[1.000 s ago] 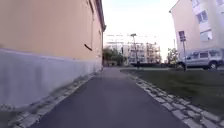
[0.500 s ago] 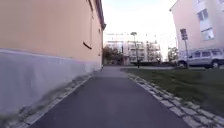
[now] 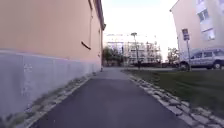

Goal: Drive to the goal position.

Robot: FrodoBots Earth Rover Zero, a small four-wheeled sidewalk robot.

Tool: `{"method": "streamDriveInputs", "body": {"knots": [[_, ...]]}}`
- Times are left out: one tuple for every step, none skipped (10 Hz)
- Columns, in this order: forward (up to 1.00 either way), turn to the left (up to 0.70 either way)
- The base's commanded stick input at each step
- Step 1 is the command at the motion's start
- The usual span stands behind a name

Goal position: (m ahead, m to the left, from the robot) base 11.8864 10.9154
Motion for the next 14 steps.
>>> {"method": "streamDriveInputs", "body": {"knots": [[0.50, 0.00], [0.50, 0.00], [0.50, 0.00], [0.50, 0.00], [0.50, 0.00], [0.50, 0.00], [0.50, 0.00], [0.50, 0.00], [0.50, 0.00], [0.50, 0.00], [0.50, 0.00], [0.50, 0.00], [0.50, 0.00], [0.50, 0.00]]}}
